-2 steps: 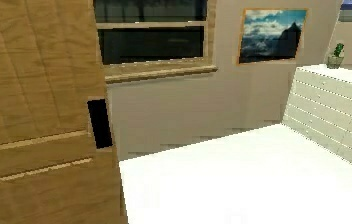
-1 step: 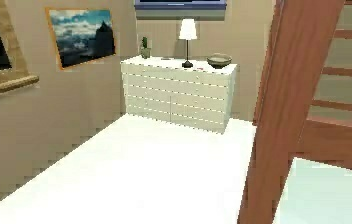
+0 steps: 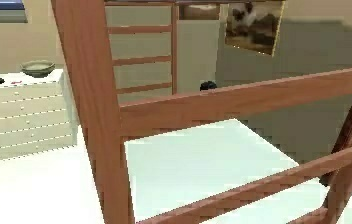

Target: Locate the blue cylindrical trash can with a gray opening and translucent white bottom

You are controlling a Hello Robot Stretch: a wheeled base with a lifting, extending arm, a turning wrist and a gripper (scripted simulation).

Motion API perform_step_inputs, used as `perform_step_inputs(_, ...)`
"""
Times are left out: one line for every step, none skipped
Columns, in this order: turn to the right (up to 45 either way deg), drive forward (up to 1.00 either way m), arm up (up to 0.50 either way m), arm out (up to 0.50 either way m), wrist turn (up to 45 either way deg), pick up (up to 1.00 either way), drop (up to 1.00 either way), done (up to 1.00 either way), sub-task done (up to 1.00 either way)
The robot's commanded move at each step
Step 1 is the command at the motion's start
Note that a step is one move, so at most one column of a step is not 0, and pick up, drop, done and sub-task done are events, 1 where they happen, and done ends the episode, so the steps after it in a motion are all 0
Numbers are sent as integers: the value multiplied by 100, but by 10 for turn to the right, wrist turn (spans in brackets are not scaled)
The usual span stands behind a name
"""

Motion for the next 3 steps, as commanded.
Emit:
perform_step_inputs(450,0,0,0,0,0,0,0,0)
perform_step_inputs(150,0,0,0,0,0,0,0,0)
perform_step_inputs(0,100,0,0,0,0,0,0,0)
